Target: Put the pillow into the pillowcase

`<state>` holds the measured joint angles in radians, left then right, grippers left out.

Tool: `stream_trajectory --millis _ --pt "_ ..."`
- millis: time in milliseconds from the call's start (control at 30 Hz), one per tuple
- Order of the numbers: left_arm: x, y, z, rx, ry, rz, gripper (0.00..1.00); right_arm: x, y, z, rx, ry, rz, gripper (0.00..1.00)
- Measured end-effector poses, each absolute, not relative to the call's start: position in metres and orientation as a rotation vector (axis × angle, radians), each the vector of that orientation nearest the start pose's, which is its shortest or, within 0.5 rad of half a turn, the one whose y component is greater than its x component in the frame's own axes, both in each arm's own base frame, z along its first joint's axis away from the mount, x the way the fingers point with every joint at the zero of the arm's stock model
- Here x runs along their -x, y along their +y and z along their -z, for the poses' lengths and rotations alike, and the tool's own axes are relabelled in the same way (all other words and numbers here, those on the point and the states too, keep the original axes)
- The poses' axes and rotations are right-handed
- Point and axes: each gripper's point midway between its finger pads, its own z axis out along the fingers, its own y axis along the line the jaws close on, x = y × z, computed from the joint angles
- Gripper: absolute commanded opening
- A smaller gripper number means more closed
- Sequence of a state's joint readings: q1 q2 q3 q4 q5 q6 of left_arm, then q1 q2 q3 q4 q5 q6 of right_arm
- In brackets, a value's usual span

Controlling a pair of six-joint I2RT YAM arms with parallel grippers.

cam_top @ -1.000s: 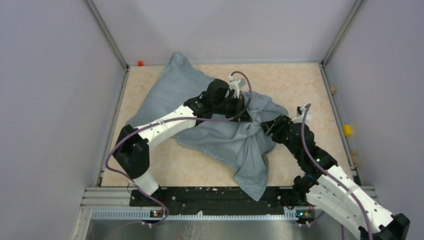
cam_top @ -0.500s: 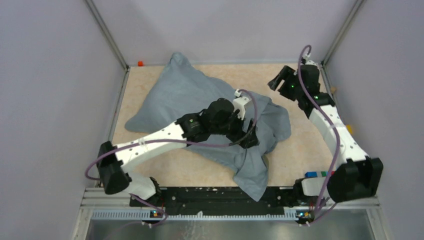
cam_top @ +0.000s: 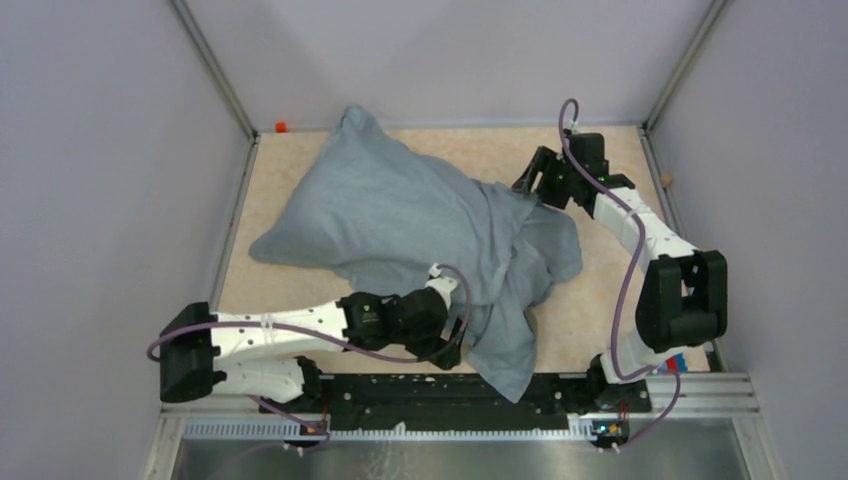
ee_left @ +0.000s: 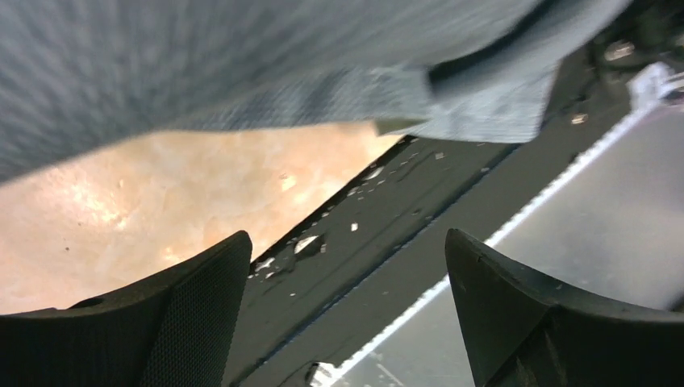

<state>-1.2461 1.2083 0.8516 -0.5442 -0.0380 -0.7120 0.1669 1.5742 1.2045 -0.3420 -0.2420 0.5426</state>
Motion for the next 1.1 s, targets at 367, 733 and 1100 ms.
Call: stream_trajectory --millis 367,733,1100 --pt "-0.096 -0.33 -0.099 -0.355 2.318 1.07 0.74 -0.409 0.139 -0.157 -0.301 2.324 -0.686 0.62" --pt "-0.107 -0.354 -0.087 -0.229 2.314 1.117 0.18 -0.407 0.14 -0.153 -0.313 2.333 -0.694 0.23" --pt "-0.096 -0.339 -0.079 -0.243 2.461 1.004 0.0 -0.435 0.132 -0.164 -0.354 2.355 -0.601 0.0"
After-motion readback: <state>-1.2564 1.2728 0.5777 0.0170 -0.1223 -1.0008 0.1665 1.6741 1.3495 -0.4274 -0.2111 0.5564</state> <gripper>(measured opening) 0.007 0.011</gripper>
